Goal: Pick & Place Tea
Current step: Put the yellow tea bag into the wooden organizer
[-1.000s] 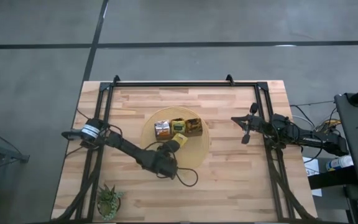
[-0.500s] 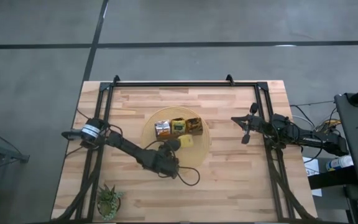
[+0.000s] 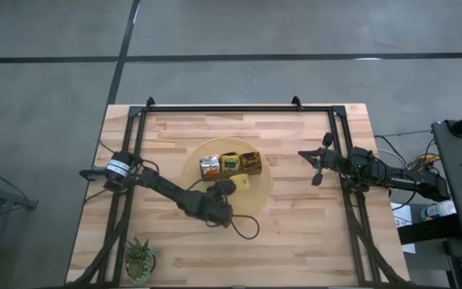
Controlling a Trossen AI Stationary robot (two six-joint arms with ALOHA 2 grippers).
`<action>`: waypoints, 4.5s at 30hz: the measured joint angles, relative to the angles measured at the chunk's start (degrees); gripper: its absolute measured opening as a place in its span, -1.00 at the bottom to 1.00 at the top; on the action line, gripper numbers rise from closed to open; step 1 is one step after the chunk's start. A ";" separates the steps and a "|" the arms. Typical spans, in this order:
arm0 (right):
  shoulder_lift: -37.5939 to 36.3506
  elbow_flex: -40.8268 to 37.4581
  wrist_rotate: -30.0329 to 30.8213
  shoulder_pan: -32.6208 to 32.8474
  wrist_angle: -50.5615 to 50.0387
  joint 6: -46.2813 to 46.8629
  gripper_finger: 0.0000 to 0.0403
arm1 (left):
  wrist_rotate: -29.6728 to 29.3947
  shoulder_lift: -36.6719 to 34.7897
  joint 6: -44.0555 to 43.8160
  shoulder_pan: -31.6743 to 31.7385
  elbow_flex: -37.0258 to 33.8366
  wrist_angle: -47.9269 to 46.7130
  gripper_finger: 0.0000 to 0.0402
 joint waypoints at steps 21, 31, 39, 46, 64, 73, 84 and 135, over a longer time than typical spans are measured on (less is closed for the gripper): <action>0.00 0.00 0.00 0.00 0.00 0.00 -0.96 | 5.51 0.00 9.44 4.02 0.00 8.27 -0.75; 0.00 -0.01 0.00 0.00 0.01 0.00 -0.96 | 6.74 0.00 9.40 4.17 0.00 7.96 -0.75; 0.00 -0.01 -0.01 0.01 0.00 0.00 -0.96 | 8.09 0.00 10.07 4.66 0.00 8.08 -0.75; 0.00 -0.01 0.00 0.02 0.01 0.00 -0.96 | 8.08 0.00 10.15 4.76 0.00 11.72 -0.75; 0.00 -0.01 0.00 0.00 -0.01 0.00 -0.96 | 9.44 0.00 10.46 4.61 0.03 15.49 -0.75; 0.00 0.00 -0.01 0.00 0.00 0.00 -0.96 | 17.22 0.00 6.73 4.78 0.88 15.49 -0.75; 0.00 -0.01 0.00 0.02 0.00 0.00 -0.96 | 29.96 -0.04 -9.91 10.38 9.70 5.78 -0.75; 0.02 -0.01 -0.01 0.01 0.03 0.00 -0.96 | 50.94 5.01 -40.15 20.13 13.00 0.55 -0.98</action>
